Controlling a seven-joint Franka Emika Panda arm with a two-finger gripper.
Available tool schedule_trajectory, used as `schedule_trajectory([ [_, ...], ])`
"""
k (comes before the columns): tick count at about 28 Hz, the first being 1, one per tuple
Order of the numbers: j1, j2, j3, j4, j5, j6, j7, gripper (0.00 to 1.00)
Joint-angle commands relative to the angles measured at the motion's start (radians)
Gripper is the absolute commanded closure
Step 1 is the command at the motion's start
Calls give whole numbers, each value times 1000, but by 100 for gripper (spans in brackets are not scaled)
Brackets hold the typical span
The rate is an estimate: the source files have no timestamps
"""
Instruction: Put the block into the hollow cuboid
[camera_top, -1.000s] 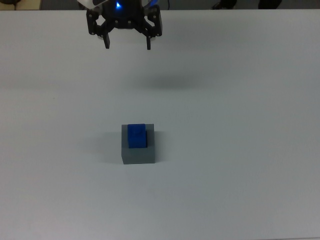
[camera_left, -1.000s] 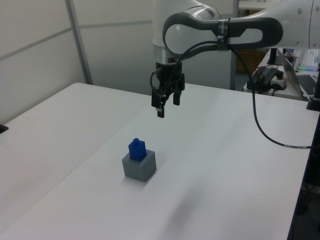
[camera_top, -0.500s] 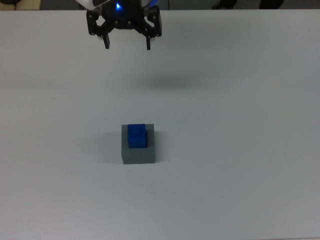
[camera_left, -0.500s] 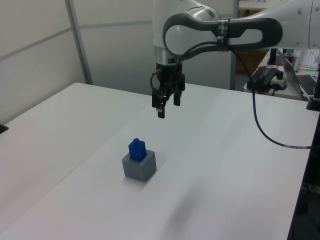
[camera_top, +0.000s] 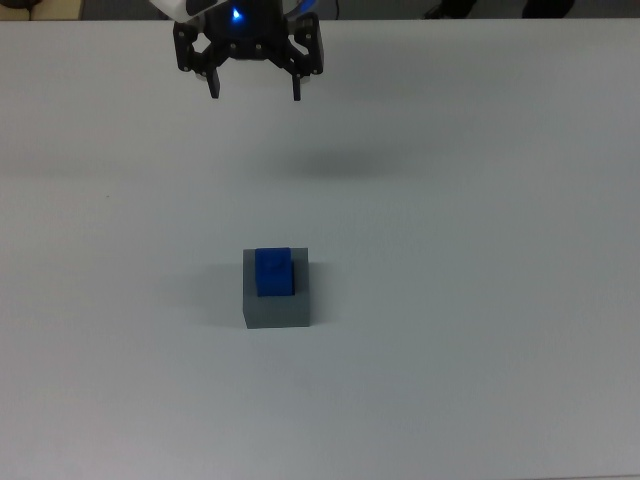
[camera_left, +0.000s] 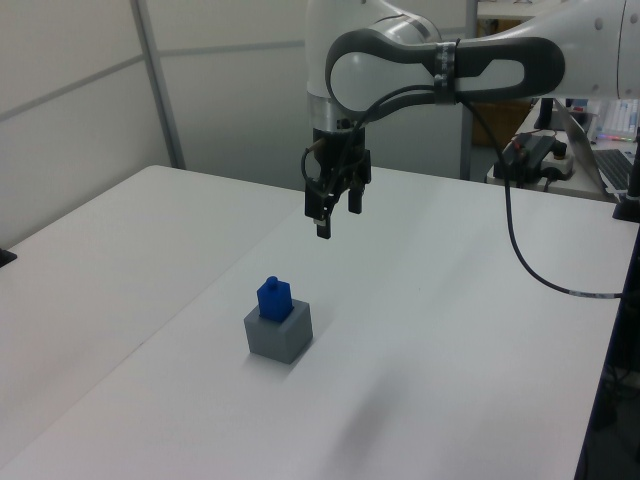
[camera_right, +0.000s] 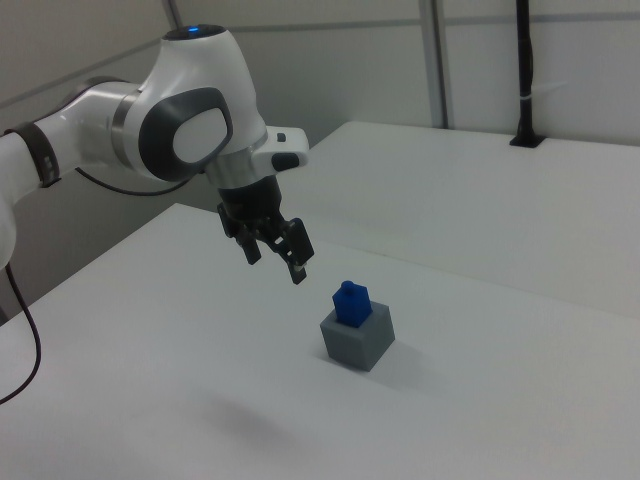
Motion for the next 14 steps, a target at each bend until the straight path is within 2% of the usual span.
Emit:
schedule_trajectory([
  [1, 2, -29, -7, -26, -17, -23, -11, 0],
  [14, 2, -23, -7, -23, -17, -21, -25, 0],
])
